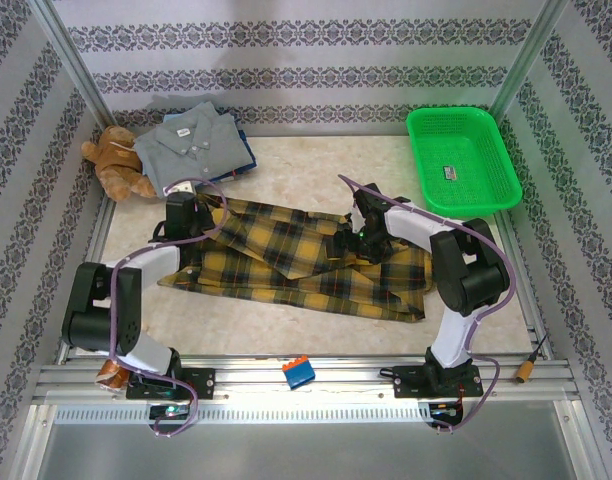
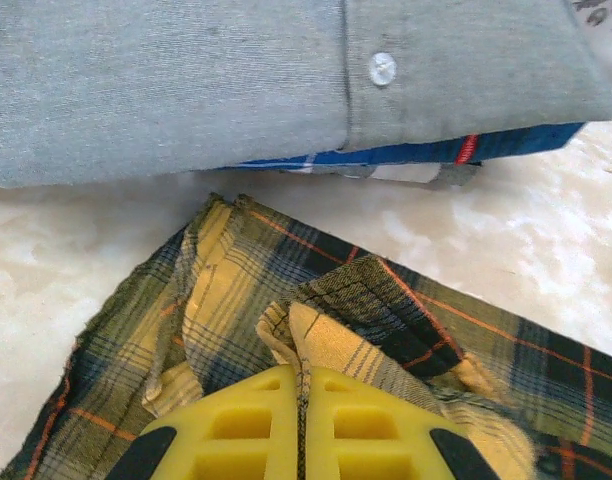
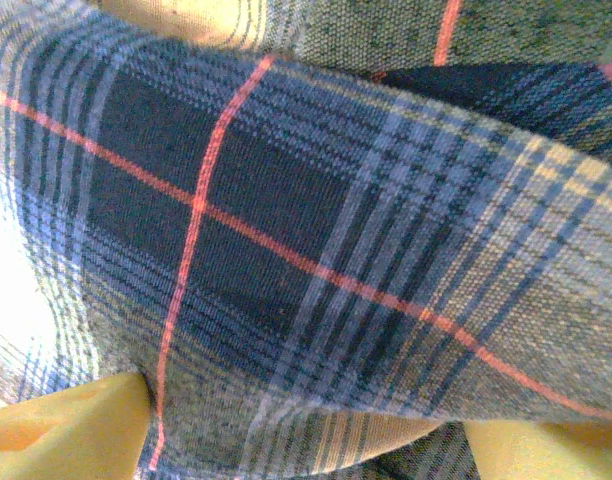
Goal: Fold and stack the long sleeve shirts
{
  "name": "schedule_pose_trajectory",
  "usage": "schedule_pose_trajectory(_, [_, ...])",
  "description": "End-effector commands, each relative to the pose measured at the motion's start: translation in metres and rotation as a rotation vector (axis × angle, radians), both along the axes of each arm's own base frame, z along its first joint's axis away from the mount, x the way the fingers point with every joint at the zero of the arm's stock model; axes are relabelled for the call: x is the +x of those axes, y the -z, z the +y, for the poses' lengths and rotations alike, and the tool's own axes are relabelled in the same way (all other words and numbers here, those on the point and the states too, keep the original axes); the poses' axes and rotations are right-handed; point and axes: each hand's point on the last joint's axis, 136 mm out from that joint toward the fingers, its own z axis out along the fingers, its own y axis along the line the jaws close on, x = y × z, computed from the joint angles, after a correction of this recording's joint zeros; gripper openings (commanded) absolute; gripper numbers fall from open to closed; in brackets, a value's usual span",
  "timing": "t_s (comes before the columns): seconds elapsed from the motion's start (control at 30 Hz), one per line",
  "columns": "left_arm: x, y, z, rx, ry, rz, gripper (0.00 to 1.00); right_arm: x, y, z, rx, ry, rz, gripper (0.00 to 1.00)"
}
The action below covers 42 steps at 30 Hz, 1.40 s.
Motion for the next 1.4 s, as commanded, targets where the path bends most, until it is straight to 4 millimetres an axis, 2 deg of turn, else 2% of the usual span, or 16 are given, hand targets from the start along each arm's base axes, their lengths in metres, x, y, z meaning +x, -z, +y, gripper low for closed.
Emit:
schedule_pose_trajectory(0.0, [0.024,-0.019,0.016,0.003,-0.029,-0.06,0.02,0.002,0.002,-0.003,-0.005,0.008,0.021,0.83])
schedule_pose_trajectory(0.17, [0.044,-0.014,0.021,0.009,-0.022,-0.031,0.03,0.002,0.002,-0.002,0.004,0.004,0.025,0.83])
schedule_pose_trajectory(0.37, [0.043,-0.013,0.024,0.005,-0.028,-0.024,0.05,0.002,0.003,0.0,0.016,0.012,0.028,0.83])
schedule_pose_trajectory(0.53, [0.041,-0.004,0.028,0.013,-0.05,0.048,0.12,0.006,0.003,0.003,0.028,0.016,0.029,0.83])
schedule_pose_trajectory(0.6, [0.037,0.0,0.036,0.028,-0.098,0.087,0.22,0.008,0.001,0.004,0.035,0.015,0.024,0.83])
schedule_pose_trajectory(0.63, [0.033,0.001,0.043,0.044,-0.136,0.106,0.33,0.01,0.0,0.005,0.037,0.016,0.021,0.83])
schedule_pose_trajectory(0.7, [0.023,0.005,0.056,0.078,-0.205,0.158,0.36,0.01,-0.003,0.006,0.044,0.012,0.018,0.83])
schedule_pose_trajectory(0.8, [0.01,0.007,0.072,0.113,-0.287,0.209,0.67,0.012,-0.01,0.007,0.053,0.013,0.005,0.84])
schedule_pose_trajectory(0.87, [0.001,-0.006,0.082,0.135,-0.359,0.225,0.74,0.011,-0.016,0.007,0.057,0.01,0.002,0.84])
schedule_pose_trajectory(0.93, [-0.002,-0.032,0.084,0.112,-0.39,0.206,0.77,0.009,-0.026,0.004,0.055,0.012,-0.014,0.84])
schedule_pose_trajectory(1.0, [0.0,-0.06,0.07,0.027,-0.363,0.162,0.79,0.007,-0.04,-0.002,0.05,0.022,-0.044,0.84])
schedule_pose_trajectory(1.1, [0.003,-0.081,0.021,-0.101,-0.205,0.144,0.83,0.002,-0.065,-0.013,0.049,0.056,-0.095,0.86])
schedule_pose_trajectory(1.17, [0.002,-0.076,-0.014,-0.171,-0.094,0.194,0.83,-0.001,-0.08,-0.021,0.047,0.089,-0.128,0.87])
schedule_pose_trajectory(1.23, [-0.001,-0.058,-0.04,-0.256,-0.018,0.276,0.8,-0.004,-0.085,-0.028,0.031,0.124,-0.135,0.87])
schedule_pose_trajectory(1.27, [-0.001,-0.056,-0.042,-0.262,-0.011,0.282,0.79,-0.005,-0.085,-0.029,0.027,0.13,-0.134,0.87])
schedule_pose_trajectory(1.37, [-0.005,-0.034,-0.061,-0.261,0.039,0.372,0.76,-0.008,-0.081,-0.035,0.003,0.163,-0.124,0.87])
